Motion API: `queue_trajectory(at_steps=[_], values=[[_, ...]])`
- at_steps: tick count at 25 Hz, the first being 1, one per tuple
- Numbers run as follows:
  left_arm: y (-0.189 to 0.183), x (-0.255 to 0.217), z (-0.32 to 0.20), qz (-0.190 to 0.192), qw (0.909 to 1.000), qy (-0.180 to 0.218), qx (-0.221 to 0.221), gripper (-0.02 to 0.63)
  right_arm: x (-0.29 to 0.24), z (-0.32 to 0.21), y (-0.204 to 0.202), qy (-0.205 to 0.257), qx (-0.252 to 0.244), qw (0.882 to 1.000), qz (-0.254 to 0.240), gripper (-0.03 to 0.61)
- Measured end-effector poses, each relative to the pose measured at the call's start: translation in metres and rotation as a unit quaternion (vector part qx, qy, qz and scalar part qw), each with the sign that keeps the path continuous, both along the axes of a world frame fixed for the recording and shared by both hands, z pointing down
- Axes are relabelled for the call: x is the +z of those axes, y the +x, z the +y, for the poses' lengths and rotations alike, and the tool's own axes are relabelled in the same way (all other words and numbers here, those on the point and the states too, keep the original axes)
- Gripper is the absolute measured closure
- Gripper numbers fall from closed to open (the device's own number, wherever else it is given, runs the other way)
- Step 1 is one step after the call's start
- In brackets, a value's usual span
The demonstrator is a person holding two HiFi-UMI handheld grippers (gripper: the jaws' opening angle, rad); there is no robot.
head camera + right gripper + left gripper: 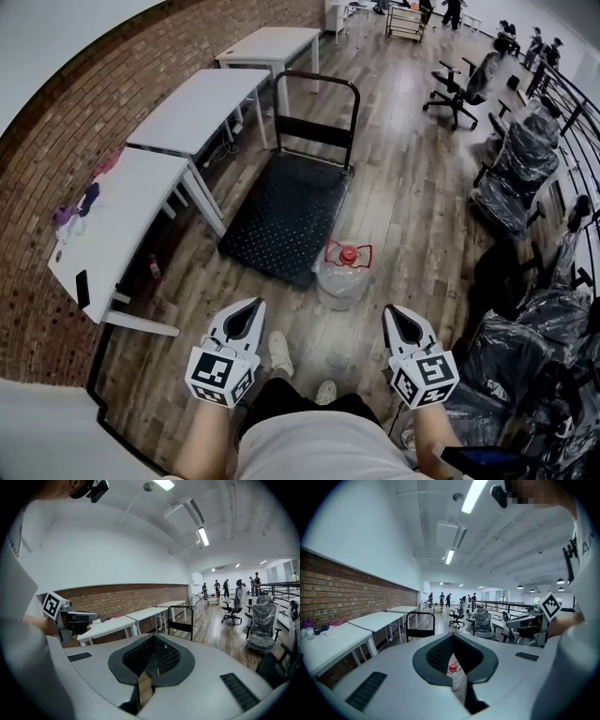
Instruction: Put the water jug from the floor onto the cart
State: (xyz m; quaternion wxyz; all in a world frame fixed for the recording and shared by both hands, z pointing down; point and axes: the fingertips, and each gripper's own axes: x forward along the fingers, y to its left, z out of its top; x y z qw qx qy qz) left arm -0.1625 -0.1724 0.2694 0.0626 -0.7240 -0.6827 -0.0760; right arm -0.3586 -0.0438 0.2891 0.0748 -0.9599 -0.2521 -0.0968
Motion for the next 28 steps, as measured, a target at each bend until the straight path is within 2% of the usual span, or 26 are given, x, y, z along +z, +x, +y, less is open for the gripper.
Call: queue_trajectory(at_steps=[10,21,28], values=[[0.059,-0.009,0.09,-0.007,0.9983,-0.019,0.055,0.615,-0.007,0.062,0.05,-0.007,0.042,0.999,-0.015,0.577],[0.17,0.002,0.163,-0.021,0.9945,-0.01,0.102,0.615,-0.012,0.125,0.157,-0.005,0.08,0.996,-0.029,0.577],[0.199,0.014,0.194,-0.026,0.9941,0.013,0.105,0.615,-0.001,0.162,0.178,0.011,0.098,0.994,-0.043,0.577]])
